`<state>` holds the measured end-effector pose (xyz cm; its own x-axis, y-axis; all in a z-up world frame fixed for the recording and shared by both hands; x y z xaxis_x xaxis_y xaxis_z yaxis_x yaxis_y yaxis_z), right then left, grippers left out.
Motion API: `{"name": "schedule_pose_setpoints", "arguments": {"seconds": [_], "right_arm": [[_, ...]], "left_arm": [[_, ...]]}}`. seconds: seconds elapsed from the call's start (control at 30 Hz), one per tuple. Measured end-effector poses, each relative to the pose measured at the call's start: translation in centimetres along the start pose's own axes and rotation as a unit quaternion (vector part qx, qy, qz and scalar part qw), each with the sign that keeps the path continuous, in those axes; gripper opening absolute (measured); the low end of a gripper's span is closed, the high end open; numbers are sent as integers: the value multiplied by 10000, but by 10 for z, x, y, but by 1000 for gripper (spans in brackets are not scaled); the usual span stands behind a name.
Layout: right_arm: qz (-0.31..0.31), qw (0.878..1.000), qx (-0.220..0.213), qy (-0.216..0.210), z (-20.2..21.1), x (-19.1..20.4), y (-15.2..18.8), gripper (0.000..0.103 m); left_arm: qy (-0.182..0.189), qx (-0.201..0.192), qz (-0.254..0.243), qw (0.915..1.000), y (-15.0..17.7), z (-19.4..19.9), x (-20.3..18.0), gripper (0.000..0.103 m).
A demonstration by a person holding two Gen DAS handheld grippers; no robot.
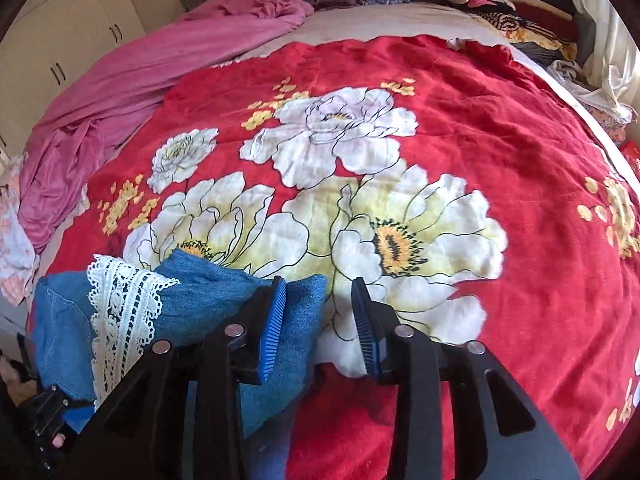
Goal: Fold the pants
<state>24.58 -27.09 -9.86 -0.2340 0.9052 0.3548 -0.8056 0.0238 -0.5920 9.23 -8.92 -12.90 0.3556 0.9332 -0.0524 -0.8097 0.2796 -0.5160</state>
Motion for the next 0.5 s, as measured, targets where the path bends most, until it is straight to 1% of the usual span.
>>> {"name": "schedule_pose_setpoints", "arguments": {"seconds": [0.03, 0.07, 0.1, 0.13, 0.23, 0.3, 0.37, 0.43, 0.5], "right_arm": [[35, 9999, -121, -106, 14, 4, 3, 39], [114, 9996, -221, -168, 29, 10, 9, 43], [232, 9992, -273, -163, 41, 17, 15, 51], [408, 9984, -323, -200, 53, 26, 23, 54], [740, 9960, -406, -298, 79, 50, 51, 55], [815, 9952, -438, -306, 89, 62, 69, 56], [847, 9947, -483, -326, 97, 70, 86, 58], [831, 9949, -451, -359, 99, 78, 103, 63], [843, 9950, -326, -415, 93, 88, 115, 63]], "left_arm": [[-20, 6, -15, 10000, 0, 2, 0, 72], [-60, 16, -40, 10000, 0, 5, 1, 77], [-77, 4, -50, 10000, 0, 8, 2, 78], [-74, -42, -29, 10000, 0, 13, 3, 78], [-108, -128, 36, 9999, -4, 24, 2, 83], [-215, -213, 15, 9995, -6, 32, 4, 88], [-341, -303, 45, 9989, -12, 39, 8, 90], [-393, -418, 97, 9983, -16, 49, 11, 92], [-454, -514, 127, 9976, -18, 59, 12, 93]]}}
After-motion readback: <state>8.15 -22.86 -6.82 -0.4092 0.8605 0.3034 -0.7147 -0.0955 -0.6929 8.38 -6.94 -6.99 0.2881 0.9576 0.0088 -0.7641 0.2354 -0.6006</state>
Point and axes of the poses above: each gripper's, at about its wrist camera, not at the fingertips, and z roughly against the way its jaws point, x to its left, y to its underside, the point moved 6 cm from there along -z, roughly the way its jaws point, and after that the axes turned 8 degrees about -y, right-handed, at the moved point
